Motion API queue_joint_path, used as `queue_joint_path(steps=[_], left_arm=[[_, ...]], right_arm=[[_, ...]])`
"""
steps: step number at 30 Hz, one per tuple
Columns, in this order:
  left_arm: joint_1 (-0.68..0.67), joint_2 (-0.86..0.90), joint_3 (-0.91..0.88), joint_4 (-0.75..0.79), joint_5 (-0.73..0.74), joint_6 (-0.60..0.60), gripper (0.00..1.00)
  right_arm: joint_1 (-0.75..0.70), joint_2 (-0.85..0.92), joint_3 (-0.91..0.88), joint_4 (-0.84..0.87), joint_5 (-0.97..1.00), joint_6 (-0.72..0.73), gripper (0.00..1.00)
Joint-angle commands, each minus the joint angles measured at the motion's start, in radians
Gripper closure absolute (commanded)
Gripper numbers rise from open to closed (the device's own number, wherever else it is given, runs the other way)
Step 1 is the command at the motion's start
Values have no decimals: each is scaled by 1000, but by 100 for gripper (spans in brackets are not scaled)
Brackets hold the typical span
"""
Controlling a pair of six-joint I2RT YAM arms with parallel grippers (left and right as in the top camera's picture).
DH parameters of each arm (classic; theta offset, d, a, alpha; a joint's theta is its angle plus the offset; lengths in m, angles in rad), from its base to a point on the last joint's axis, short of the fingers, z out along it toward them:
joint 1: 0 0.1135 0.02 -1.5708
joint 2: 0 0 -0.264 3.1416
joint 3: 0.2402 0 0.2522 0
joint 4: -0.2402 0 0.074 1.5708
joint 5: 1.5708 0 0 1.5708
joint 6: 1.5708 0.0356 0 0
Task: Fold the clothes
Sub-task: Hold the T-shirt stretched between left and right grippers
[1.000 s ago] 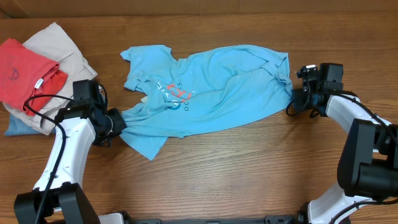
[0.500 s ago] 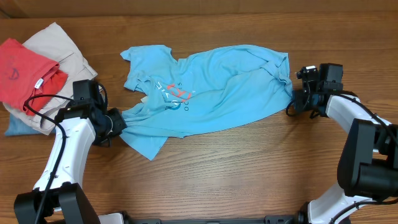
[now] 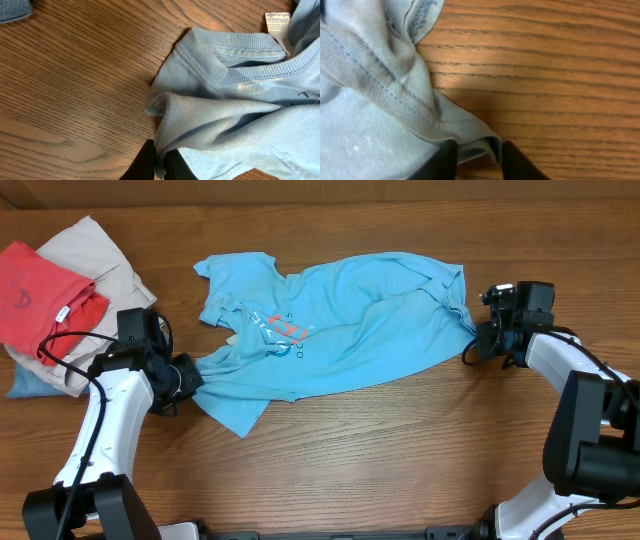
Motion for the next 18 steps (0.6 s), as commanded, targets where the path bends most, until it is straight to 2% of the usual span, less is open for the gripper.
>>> queue_joint_path(steps=[1,4,5,14,18], left_arm=[[3,-6,4,4,-6,22,92],[3,-6,4,5,-6,22,91],[3,-6,4,5,-6,22,92],[3,-6,4,12,-7,22,92],[3,-6,4,18,-6,22,94]], right_arm=[[-5,4,11,9,1,1,79],[-5,4,11,9,1,2,84],[-5,4,11,10,1,2,89],[-7,4,11,10,1,6,96],[-8,4,11,18,2,74,96]])
